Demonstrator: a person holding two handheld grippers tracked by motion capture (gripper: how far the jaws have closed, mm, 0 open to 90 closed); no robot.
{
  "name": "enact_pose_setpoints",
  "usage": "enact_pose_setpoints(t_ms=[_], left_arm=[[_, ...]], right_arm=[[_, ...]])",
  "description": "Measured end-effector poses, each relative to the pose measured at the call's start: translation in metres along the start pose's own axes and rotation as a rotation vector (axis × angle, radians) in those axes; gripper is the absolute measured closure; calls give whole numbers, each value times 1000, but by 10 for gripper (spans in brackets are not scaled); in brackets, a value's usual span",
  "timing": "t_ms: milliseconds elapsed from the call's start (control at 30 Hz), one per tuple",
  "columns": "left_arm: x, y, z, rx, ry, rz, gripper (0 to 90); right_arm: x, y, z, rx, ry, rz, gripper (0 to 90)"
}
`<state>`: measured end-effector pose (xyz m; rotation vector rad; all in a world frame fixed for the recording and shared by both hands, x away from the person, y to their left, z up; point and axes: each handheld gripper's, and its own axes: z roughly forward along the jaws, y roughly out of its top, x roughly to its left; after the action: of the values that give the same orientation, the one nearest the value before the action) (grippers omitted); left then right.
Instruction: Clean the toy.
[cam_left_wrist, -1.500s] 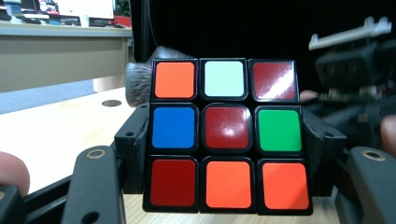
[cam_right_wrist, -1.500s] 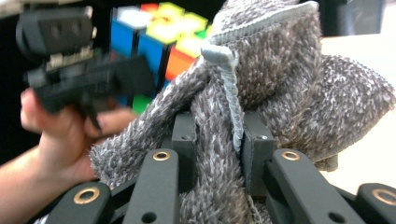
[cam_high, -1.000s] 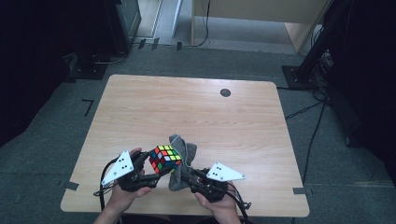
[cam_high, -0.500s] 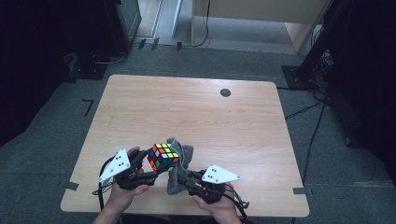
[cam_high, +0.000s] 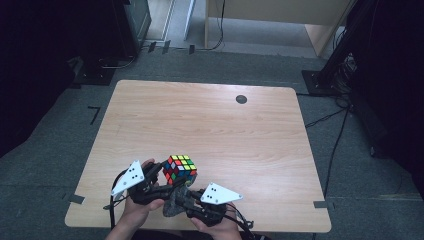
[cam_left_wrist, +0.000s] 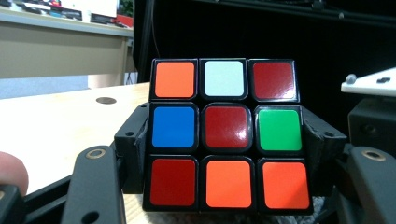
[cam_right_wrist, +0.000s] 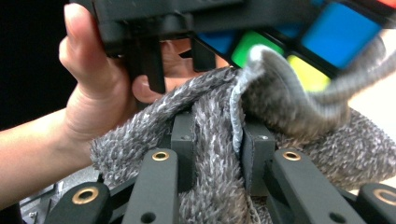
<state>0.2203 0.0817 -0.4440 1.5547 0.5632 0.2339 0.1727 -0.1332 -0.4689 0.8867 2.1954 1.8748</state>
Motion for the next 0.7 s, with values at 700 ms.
enact_pose_setpoints(t_ms=[700], left_arm=[[-7, -4, 6, 28, 14, 31, 342]], right_arm=[[0, 2, -5, 27, -73, -94, 717]])
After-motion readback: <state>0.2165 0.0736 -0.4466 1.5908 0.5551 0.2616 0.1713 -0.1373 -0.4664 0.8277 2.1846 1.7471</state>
